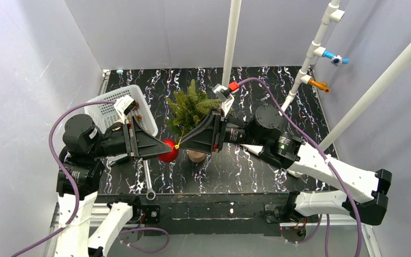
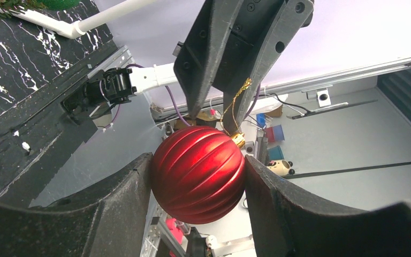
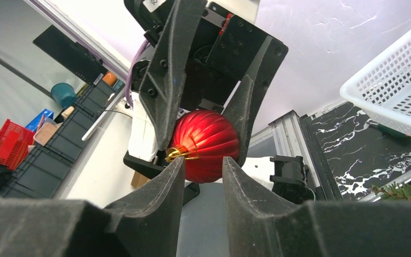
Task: Decorate the small christmas tree
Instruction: Hang the decoration item on the Christmas tree.
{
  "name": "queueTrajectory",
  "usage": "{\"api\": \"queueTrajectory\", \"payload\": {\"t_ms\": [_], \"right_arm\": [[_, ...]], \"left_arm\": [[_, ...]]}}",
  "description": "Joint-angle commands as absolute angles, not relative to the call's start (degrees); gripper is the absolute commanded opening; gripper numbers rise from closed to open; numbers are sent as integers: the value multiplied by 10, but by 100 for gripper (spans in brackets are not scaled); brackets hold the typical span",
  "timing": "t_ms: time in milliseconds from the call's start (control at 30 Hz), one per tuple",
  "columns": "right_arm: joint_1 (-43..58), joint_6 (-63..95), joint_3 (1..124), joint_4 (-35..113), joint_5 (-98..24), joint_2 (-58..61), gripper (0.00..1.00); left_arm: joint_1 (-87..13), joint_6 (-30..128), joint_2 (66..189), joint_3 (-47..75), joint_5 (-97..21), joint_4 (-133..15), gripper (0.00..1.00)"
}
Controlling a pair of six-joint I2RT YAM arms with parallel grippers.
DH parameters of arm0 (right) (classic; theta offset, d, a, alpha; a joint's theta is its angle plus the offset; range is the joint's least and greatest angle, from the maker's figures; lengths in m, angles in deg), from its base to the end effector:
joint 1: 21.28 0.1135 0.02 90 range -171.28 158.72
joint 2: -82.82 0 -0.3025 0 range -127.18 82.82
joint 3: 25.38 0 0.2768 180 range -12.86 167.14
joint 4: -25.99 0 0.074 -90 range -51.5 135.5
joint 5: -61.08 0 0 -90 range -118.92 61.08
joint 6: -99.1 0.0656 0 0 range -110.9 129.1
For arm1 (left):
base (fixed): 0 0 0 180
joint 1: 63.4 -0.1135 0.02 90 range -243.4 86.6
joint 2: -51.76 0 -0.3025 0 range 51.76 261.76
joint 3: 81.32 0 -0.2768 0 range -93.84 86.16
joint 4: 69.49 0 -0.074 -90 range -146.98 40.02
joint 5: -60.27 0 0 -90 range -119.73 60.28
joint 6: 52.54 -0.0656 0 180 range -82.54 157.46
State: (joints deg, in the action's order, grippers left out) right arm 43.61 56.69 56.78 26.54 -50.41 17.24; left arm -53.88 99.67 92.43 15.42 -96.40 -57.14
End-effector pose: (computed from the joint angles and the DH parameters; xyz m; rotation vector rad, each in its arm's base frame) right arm 0.1013 0.2728 0.5052 -0.6137 1.4606 1.8579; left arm 0.0696 -0.0728 0.5483 0.6054 1.4604 -1.6150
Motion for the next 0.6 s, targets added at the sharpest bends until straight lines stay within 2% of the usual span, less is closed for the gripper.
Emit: {"api": "queueTrajectory", "payload": {"t_ms": [0, 567], "right_arm": [[434, 553, 592, 248, -493, 169, 41], [434, 539, 604, 258, -477, 174, 34]], "left_arm": [[-537, 998, 924, 154, -992, -609, 0], [-537, 1006, 927, 157, -991, -621, 0]]}}
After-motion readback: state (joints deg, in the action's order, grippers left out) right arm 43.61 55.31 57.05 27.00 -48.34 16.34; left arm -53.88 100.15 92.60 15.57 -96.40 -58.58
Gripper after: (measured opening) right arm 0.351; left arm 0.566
